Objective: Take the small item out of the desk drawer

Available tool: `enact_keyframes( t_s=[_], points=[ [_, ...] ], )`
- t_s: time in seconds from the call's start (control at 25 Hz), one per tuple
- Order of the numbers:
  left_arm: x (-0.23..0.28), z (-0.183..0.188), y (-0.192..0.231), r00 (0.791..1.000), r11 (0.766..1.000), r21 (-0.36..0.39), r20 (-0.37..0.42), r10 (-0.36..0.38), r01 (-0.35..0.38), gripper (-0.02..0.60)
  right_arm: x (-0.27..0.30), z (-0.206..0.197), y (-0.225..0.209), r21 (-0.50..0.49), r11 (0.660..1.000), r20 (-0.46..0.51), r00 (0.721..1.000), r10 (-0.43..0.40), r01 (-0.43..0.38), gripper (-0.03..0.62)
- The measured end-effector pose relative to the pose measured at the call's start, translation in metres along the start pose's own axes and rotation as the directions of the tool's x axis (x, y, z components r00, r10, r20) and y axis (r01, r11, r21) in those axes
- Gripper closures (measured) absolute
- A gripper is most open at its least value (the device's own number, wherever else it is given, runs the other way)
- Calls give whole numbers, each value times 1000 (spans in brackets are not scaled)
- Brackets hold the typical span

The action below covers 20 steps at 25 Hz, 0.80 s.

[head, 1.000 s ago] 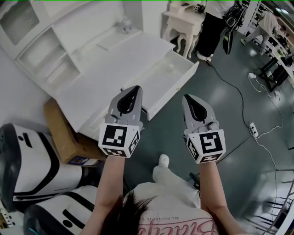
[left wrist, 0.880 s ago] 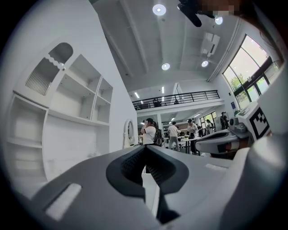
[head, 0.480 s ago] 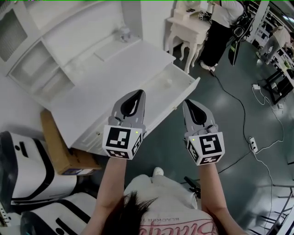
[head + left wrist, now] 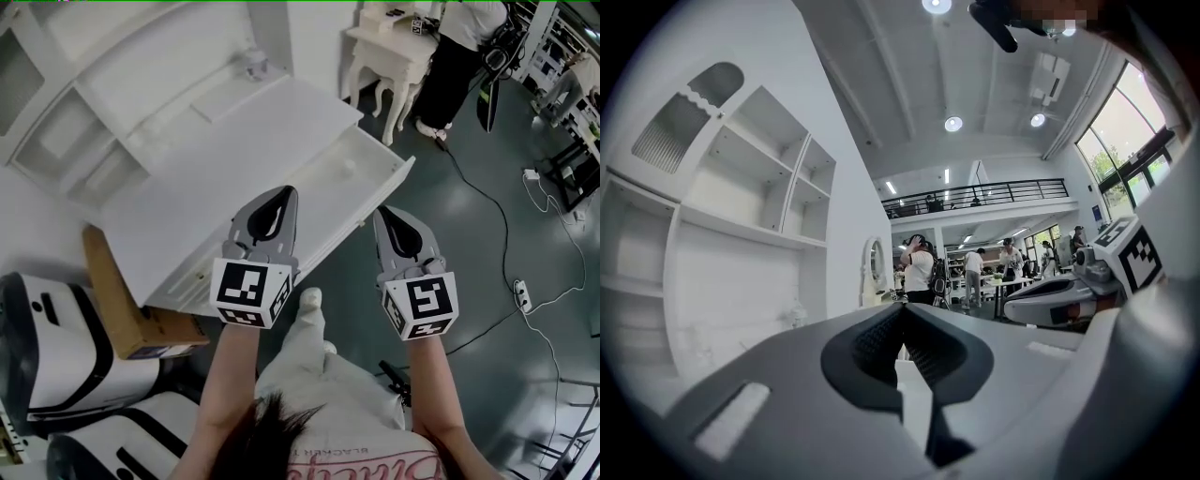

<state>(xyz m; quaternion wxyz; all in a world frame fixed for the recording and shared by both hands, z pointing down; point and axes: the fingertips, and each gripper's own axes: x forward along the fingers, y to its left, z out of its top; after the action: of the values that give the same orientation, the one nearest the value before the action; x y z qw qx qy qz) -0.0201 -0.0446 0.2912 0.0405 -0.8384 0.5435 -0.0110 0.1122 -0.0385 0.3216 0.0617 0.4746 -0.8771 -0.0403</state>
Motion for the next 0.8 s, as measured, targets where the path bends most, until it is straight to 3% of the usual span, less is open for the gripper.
enact_keyframes(
  t_s=[0.64, 0.8],
  points=[
    [107, -12, 52, 1000, 999, -33, -2, -24, 24, 566, 93, -12, -58, 6, 1000, -59, 998, -13, 13, 590],
    [139, -15, 73, 999, 998, -47, -7, -32, 32, 566, 123, -15, -72, 21, 1000, -85, 996, -15, 17, 493]
  ],
)
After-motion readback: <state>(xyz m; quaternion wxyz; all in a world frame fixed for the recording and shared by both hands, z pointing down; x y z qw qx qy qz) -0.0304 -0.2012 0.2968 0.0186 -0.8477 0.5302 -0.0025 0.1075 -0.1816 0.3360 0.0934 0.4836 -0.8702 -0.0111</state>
